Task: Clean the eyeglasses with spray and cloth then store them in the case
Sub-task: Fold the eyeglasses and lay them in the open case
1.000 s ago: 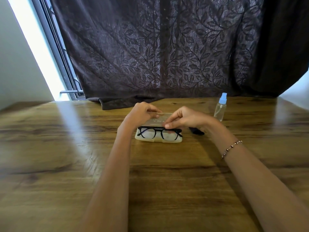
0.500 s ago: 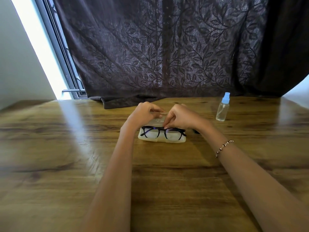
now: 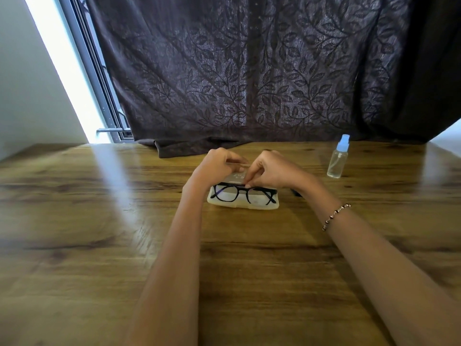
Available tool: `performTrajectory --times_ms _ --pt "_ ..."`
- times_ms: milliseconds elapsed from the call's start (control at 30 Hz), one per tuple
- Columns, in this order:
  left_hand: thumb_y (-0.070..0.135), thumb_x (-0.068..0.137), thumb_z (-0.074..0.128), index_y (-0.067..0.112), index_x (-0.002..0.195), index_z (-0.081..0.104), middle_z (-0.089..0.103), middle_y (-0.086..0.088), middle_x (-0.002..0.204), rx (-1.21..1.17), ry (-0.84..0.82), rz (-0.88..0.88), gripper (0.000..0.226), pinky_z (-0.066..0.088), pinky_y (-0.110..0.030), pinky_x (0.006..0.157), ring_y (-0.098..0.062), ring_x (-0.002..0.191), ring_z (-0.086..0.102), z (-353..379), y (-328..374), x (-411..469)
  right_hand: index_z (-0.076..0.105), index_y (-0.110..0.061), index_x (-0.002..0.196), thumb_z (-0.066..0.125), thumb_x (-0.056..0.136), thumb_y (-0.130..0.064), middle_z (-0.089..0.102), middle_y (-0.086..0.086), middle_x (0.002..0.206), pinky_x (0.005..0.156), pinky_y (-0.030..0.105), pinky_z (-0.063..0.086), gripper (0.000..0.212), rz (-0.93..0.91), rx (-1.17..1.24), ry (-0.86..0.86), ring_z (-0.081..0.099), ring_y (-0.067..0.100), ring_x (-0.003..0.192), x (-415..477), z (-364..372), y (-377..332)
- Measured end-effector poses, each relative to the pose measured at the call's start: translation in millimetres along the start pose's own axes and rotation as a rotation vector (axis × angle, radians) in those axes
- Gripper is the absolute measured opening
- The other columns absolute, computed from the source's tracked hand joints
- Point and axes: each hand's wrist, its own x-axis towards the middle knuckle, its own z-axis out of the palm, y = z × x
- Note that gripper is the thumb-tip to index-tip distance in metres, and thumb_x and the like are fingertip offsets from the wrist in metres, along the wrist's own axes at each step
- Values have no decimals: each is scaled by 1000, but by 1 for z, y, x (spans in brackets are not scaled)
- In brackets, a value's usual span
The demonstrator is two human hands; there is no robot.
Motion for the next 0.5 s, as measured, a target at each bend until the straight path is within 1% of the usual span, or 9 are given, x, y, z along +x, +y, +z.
performTrajectory --times_ms 67,167,233,333,400,500 --pt "14 84 68 19 104 73 71 3 109 -5 1 -1 21 42 -20 93 -8 103 61 0 -1 0 78 -26 83 81 74 -21 63 -25 64 74 16 44 11 0 -23 -1 56 -10 71 1 2 0" --pt "14 84 68 20 104 73 71 4 109 -8 5 4 21 40 -18 91 -7 102 61 0 -2 1 78 -25 84 80 76 -20 62 -24 62 79 20 47 9 -18 -46 1 56 -10 72 1 4 0" --pt "14 84 68 21 104 72 71 4 109 -10 2 7 21 40 -19 91 -7 102 61 0 -3 2 78 -25 82 80 76 -20 64 -22 66 75 19 48 8 -31 -54 17 56 -8 75 1 5 1" --pt "14 84 68 21 104 72 71 5 107 -22 1 8 21 42 -20 92 -6 101 61 1 -3 1 78 -25 74 82 73 -19 65 -21 67 62 10 39 7 -50 -72 62 55 -7 73 1 6 3" --pt "14 84 69 21 103 73 71 5 106 -31 5 9 21 42 -19 91 -5 100 62 1 -4 1 78 -25 73 82 72 -19 64 -21 62 62 12 41 8 -44 -65 55 57 -8 67 2 6 4" --pt "14 84 69 20 104 73 71 6 105 -16 7 19 21 40 -16 89 -3 98 61 2 -4 2 78 -25 75 81 74 -17 63 -22 60 67 14 42 8 -27 -53 20 57 -13 61 3 7 6"
